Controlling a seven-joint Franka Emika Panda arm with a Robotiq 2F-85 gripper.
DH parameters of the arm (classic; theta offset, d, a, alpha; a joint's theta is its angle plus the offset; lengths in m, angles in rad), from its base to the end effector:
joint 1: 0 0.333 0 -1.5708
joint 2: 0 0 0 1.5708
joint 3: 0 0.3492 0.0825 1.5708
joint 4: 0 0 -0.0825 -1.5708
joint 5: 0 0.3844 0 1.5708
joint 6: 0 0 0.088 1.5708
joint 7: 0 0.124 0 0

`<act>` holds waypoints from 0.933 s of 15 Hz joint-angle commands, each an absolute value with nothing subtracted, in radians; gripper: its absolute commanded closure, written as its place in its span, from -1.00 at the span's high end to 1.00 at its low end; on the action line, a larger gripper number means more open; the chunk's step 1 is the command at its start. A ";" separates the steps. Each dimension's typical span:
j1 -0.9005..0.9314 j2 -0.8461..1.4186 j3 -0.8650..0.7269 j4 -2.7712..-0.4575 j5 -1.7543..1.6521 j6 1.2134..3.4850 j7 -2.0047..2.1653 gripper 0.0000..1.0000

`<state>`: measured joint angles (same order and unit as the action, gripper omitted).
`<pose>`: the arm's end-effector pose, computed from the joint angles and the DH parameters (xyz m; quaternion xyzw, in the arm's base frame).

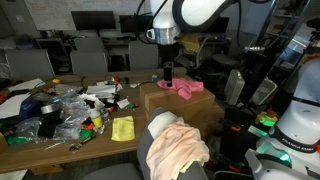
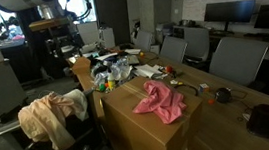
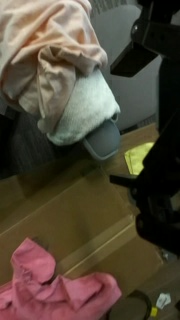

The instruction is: Move the white and green towels and the peach and pink shirt to the backrest of the chair

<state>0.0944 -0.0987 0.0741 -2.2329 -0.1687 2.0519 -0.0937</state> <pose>0.4897 0.0720 0.4230 0.9813 0.1715 -0.0384 0.0781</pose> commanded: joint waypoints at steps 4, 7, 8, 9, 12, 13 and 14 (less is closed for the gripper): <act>-0.104 -0.151 -0.125 -2.242 -0.138 2.113 -0.109 1.00; -0.174 -0.111 -0.204 -2.222 -0.084 2.143 -0.105 1.00; -0.192 -0.098 -0.225 -2.217 -0.063 2.146 -0.109 1.00; -0.208 -0.075 -0.244 -2.207 -0.040 2.155 -0.112 1.00; -0.246 -0.012 -0.288 -2.188 0.041 2.169 -0.143 1.00; -0.256 0.015 -0.297 -2.177 0.076 2.174 -0.159 1.00; -0.267 0.046 -0.305 -2.163 0.118 2.186 -0.182 1.00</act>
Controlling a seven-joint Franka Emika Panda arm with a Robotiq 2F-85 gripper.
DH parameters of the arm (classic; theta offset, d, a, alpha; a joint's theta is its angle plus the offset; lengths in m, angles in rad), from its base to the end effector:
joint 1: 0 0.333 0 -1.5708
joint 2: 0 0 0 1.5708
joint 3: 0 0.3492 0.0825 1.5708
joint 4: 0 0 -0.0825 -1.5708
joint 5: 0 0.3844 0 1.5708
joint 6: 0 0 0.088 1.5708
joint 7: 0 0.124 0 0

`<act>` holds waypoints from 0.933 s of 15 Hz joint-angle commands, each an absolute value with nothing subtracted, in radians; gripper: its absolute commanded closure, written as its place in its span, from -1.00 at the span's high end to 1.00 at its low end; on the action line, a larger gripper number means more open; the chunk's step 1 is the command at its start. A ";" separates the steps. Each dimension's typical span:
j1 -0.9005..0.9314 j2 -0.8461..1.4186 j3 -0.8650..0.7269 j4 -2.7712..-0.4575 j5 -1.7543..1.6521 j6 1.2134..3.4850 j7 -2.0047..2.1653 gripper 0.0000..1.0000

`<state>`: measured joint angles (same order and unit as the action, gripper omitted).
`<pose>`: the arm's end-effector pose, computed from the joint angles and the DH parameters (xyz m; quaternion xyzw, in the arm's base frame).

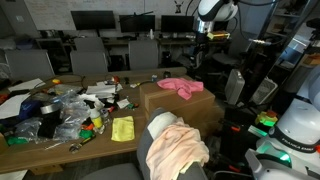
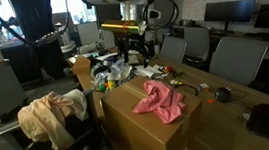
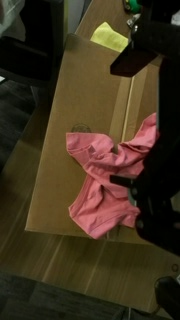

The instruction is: Move the white and green towels and the peach and pink shirt to the backrest of the chair

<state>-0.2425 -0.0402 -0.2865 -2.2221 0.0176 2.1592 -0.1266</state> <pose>0.4455 -0.2601 0.4054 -0.9787 0.2045 0.0074 0.0162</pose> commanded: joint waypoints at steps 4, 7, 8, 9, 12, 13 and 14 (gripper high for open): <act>-0.322 0.172 -0.312 -2.084 0.282 2.183 -0.271 1.00; -0.381 0.282 -0.305 -1.996 0.360 2.164 -0.310 1.00; -0.400 0.313 -0.301 -1.968 0.373 2.163 -0.317 1.00; -0.418 0.347 -0.296 -1.937 0.382 2.163 -0.319 1.00; -0.459 0.426 -0.287 -1.860 0.368 2.169 -0.300 1.00; -0.473 0.455 -0.283 -1.829 0.364 2.167 -0.294 1.00; -0.485 0.478 -0.280 -1.807 0.359 2.166 -0.292 1.00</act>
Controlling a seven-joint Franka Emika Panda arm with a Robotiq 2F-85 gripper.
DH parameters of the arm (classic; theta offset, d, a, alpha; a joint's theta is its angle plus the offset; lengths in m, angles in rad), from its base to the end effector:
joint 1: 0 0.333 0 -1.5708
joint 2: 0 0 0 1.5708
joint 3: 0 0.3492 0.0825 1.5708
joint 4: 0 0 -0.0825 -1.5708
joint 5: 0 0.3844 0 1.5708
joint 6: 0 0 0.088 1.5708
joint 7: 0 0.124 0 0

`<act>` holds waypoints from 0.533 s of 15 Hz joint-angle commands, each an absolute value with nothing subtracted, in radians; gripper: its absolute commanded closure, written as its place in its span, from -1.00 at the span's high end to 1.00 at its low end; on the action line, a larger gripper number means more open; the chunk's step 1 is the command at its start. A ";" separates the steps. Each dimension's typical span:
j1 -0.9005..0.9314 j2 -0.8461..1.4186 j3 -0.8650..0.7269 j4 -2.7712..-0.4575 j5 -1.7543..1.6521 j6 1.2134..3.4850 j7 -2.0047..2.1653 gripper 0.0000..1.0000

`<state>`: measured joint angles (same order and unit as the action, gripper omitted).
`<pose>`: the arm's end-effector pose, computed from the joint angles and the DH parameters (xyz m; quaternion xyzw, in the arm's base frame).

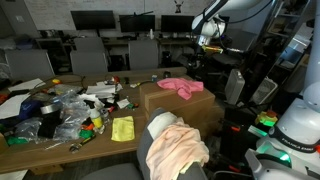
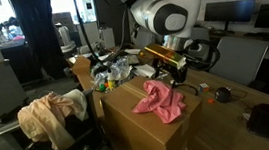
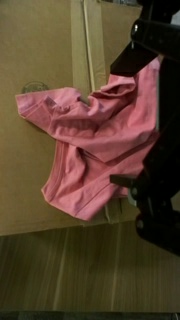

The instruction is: Move the white and green towels and the peach and pink shirt to the backrest of the chair

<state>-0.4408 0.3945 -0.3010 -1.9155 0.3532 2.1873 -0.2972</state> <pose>0.4790 -0.4014 0.3024 -0.9438 0.3169 0.0007 0.0936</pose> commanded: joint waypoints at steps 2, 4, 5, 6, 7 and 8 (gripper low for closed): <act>-0.511 0.520 -0.271 -1.764 0.358 2.156 -0.292 1.00; -0.533 0.561 -0.261 -1.721 0.355 2.153 -0.289 1.00; -0.542 0.577 -0.256 -1.705 0.353 2.151 -0.285 1.00; -0.552 0.598 -0.252 -1.684 0.352 2.150 -0.283 1.00; -0.561 0.619 -0.247 -1.662 0.352 2.144 -0.280 1.00; -0.572 0.636 -0.241 -1.646 0.354 2.134 -0.281 1.00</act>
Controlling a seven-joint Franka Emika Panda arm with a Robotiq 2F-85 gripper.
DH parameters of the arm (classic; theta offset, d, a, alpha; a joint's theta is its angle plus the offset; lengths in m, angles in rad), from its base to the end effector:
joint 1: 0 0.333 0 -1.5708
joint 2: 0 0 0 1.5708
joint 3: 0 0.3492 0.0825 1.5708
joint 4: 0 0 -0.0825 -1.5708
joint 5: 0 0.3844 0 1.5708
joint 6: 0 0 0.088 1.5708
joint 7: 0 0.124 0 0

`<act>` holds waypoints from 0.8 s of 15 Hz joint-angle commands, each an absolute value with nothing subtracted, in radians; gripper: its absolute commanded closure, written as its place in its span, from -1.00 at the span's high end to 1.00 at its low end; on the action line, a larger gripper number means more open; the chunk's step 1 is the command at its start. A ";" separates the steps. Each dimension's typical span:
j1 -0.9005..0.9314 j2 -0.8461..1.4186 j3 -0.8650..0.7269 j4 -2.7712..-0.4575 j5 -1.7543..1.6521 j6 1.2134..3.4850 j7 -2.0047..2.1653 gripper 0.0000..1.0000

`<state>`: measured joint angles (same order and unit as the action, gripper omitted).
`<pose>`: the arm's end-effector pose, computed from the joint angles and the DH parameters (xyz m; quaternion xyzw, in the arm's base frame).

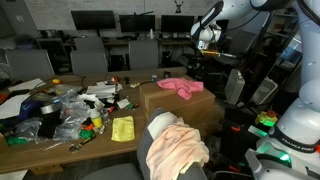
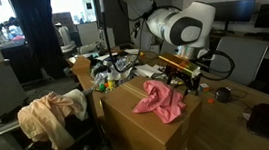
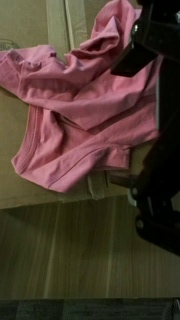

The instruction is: Move the white and green towels and the peach and pink shirt to the backrest of the chair

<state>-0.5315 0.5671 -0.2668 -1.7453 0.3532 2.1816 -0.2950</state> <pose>0.4923 -0.4556 0.2614 -0.9379 0.3368 0.0079 0.0830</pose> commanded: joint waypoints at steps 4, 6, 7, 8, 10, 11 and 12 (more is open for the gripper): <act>-0.595 0.706 -0.223 -1.588 0.339 2.106 -0.262 1.00; -0.600 0.734 -0.218 -1.569 0.331 2.091 -0.251 1.00; -0.602 0.749 -0.217 -1.559 0.326 2.082 -0.244 1.00; -0.604 0.765 -0.216 -1.546 0.323 2.073 -0.238 1.00; -0.607 0.789 -0.213 -1.528 0.316 2.044 -0.228 1.00; -0.610 0.800 -0.211 -1.519 0.314 2.027 -0.226 1.00; -0.609 0.814 -0.212 -1.508 0.308 2.005 -0.218 1.00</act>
